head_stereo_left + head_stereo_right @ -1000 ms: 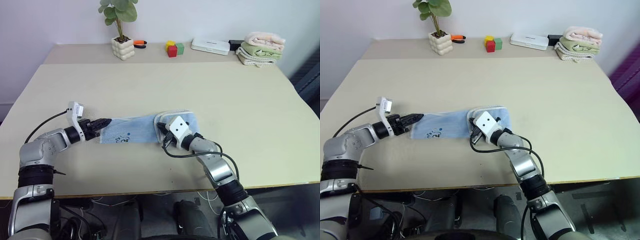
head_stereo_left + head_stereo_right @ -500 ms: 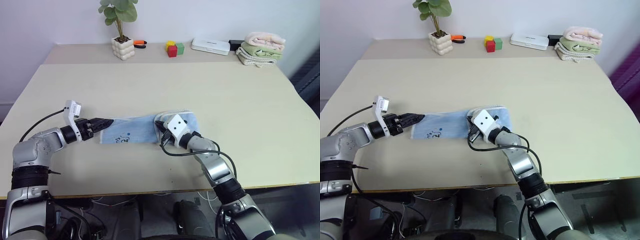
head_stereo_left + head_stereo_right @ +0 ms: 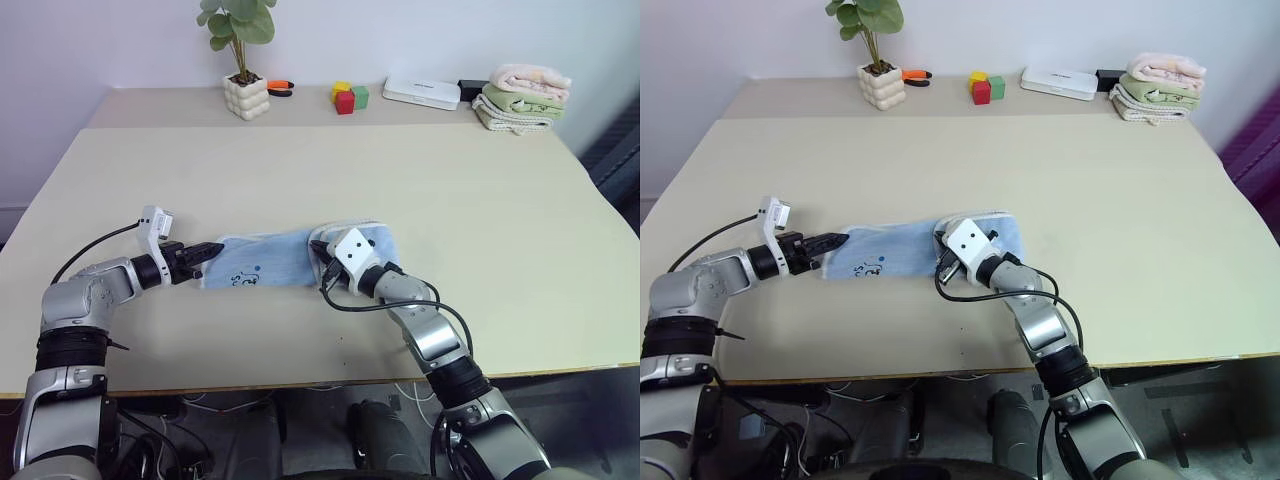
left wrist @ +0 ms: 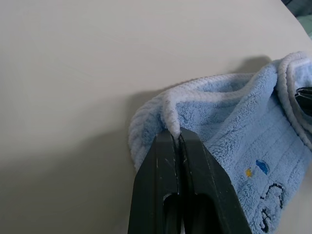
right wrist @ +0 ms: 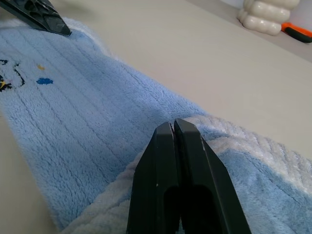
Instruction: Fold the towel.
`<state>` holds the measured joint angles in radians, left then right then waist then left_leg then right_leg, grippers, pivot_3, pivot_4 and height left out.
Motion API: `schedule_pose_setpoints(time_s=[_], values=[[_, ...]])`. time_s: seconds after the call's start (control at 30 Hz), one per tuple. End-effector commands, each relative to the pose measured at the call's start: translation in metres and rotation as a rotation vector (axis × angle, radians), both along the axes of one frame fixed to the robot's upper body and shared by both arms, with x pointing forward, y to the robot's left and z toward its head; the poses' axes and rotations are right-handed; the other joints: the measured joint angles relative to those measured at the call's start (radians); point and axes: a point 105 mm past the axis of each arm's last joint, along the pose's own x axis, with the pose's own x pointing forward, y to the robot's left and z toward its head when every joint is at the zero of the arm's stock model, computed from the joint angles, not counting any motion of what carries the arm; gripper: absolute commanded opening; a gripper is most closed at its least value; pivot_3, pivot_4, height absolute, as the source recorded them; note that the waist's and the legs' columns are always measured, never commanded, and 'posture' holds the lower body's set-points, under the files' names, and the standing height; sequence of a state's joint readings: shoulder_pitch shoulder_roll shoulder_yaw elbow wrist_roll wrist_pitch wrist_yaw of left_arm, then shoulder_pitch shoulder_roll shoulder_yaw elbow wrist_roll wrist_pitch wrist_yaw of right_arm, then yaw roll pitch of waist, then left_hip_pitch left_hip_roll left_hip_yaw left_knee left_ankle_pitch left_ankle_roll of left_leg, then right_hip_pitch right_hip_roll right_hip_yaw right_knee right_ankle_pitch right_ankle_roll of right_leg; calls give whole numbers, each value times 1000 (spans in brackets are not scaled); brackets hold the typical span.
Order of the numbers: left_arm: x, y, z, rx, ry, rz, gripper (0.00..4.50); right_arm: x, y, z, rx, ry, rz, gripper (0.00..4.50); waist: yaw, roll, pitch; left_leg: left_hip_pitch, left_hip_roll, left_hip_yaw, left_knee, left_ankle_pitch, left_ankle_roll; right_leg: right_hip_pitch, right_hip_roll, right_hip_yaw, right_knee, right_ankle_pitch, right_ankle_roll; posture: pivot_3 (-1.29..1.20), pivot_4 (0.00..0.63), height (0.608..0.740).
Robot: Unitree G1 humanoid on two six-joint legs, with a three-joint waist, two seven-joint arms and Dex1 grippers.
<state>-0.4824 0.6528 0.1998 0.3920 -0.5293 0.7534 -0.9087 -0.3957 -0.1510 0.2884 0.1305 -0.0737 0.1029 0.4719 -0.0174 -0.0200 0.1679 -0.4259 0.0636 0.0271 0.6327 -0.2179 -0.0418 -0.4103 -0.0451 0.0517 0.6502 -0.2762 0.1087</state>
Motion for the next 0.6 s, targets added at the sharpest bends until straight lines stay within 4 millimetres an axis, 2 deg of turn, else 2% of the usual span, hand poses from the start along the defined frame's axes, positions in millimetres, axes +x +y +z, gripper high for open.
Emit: schedule_pose_setpoints(time_s=[0.03,0.43,0.6], values=[[4,5,15,14,-63,13,23,1,3,13,20,-45,7,0,0,0,0,0,0,0,0,0,0,0,0,0,0,0,0,0,150,740],[3,30,23,-37,-127,152,23,0,5,13,15,-46,18,0,-1,0,0,0,0,0,0,0,0,0,0,0,0,0,0,0,150,740],[-1,29,18,-61,-128,172,23,0,5,13,13,-44,22,0,0,0,0,0,0,0,0,0,0,0,0,0,0,0,0,0,150,740]])
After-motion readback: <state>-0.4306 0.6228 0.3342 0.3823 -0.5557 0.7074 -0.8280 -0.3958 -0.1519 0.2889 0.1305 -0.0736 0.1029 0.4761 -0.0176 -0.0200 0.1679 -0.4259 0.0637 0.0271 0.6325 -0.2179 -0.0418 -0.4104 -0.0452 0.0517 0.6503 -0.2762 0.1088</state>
